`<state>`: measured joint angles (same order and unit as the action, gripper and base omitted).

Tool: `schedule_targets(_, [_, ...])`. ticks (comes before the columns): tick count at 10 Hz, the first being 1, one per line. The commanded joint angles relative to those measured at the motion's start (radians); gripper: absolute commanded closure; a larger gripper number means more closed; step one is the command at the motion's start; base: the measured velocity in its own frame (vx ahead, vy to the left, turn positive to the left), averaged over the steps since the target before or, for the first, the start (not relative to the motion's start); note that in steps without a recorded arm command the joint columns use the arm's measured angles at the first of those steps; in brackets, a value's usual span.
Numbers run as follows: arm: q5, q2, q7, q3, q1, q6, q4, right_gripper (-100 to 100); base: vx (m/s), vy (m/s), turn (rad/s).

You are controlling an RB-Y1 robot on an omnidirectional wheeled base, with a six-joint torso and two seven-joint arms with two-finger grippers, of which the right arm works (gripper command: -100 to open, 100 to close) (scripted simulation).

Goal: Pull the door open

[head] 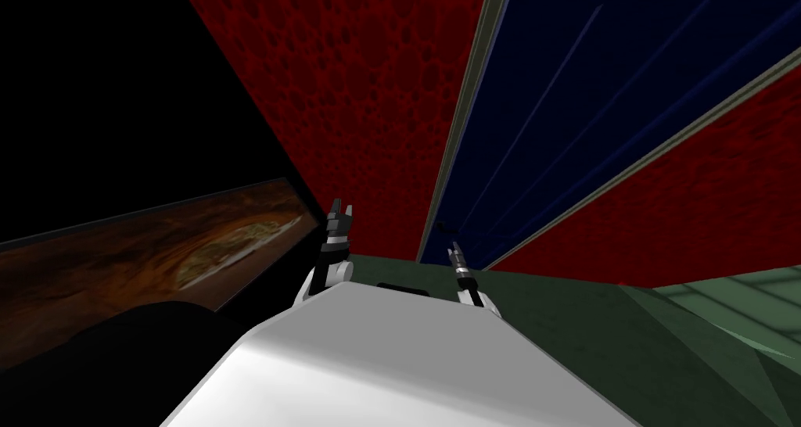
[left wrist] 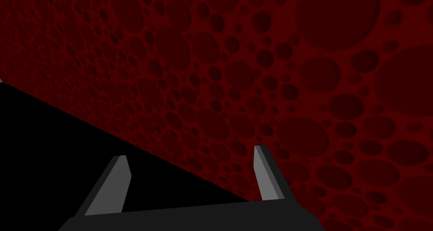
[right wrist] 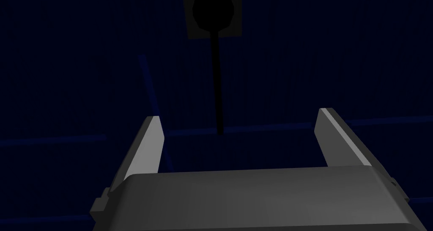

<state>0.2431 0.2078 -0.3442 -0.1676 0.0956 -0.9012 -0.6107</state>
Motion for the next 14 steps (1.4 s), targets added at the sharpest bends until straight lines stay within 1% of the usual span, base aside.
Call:
schedule_targets(1, [-0.009,0.017,-0.008,-0.013,-0.003,-0.023,0.027,-100,0.164,0.063,0.104])
schedule_targets(2, [-0.016,0.03,-0.015,-0.022,-0.015,-0.038,0.036,-100,0.18,0.083,0.287])
schedule_targets(3, [-0.016,0.03,-0.015,-0.022,-0.015,-0.038,0.036,-100,0.143,0.05,-0.115])
schedule_targets(4, [-0.02,0.037,-0.019,-0.027,-0.02,-0.045,0.04,-100,0.097,0.023,0.111])
schedule_targets(5, [-0.031,0.059,-0.031,-0.043,-0.038,-0.068,0.054,-100,0.161,0.021,0.173])
schedule_targets(6, [-0.031,0.059,-0.031,-0.043,-0.038,-0.068,0.054,-100,0.153,0.023,0.097])
schedule_targets(7, [-0.035,0.066,-0.034,-0.047,-0.044,-0.076,0.059,-100,0.095,0.033,0.047])
schedule_targets(8, [-0.045,0.085,-0.045,-0.061,-0.06,-0.096,0.071,-100,0.136,0.04,0.179])
schedule_targets(9, [-0.048,0.09,-0.048,-0.065,-0.064,-0.102,0.074,-100,0.176,0.024,0.119])
schedule_targets(10, [-0.048,0.09,-0.048,-0.065,-0.064,-0.102,0.065,-100,0.122,0.004,0.008])
schedule_targets(11, [-0.048,0.09,-0.048,-0.065,-0.064,-0.102,0.074,-100,0.043,-0.003,-0.007])
schedule_targets(12, [-0.055,0.104,-0.055,-0.074,-0.076,-0.117,0.083,-100,0.102,0.023,0.108])
schedule_targets(13, [-0.052,0.099,-0.049,-0.071,-0.063,-0.118,0.097,-100,0.063,0.011,0.026])
schedule_targets(14, [-0.052,0.099,-0.049,-0.071,-0.063,-0.118,0.097,100,-0.013,-0.004,-0.024])
